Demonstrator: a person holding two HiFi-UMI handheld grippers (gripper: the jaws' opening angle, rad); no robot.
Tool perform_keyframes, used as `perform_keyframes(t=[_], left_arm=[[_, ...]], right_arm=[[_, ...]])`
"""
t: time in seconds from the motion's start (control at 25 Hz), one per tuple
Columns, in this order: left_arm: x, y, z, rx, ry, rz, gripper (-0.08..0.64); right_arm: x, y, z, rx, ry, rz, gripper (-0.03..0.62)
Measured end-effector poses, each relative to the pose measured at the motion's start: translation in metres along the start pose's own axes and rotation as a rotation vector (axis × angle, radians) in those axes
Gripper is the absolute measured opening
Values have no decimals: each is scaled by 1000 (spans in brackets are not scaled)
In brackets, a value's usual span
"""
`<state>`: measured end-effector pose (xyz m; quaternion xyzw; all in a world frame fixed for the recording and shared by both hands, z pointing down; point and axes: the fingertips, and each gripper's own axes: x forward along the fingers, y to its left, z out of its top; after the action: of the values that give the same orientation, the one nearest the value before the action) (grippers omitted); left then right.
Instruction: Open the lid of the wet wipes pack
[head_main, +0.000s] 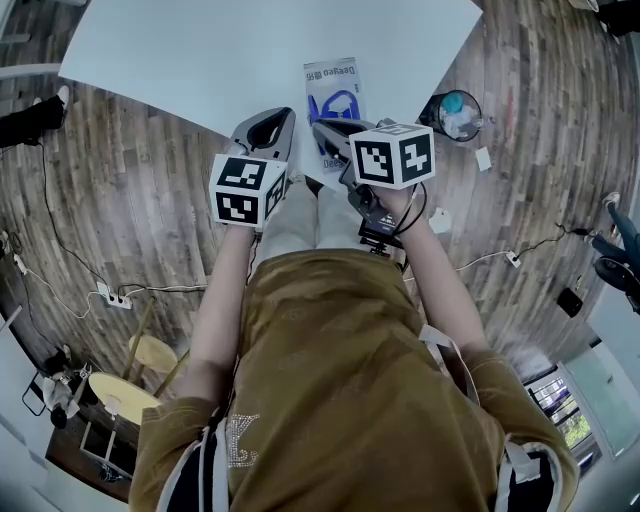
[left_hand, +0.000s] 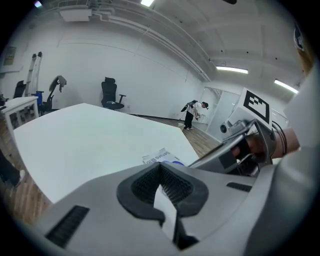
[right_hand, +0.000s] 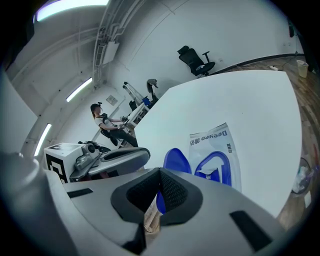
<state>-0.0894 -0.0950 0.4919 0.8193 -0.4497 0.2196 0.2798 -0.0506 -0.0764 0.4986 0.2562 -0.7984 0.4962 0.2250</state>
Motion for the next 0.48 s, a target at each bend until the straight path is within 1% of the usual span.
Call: perform_keyframes(t=[0.24,0.48], left_arm=[[-1,2,13,9,-13,9,2],[0,-1,15,23,6,-16,0]], right_arm=[[4,6,-1,-3,0,19,8],[8,11,-3,-17,7,26,8]])
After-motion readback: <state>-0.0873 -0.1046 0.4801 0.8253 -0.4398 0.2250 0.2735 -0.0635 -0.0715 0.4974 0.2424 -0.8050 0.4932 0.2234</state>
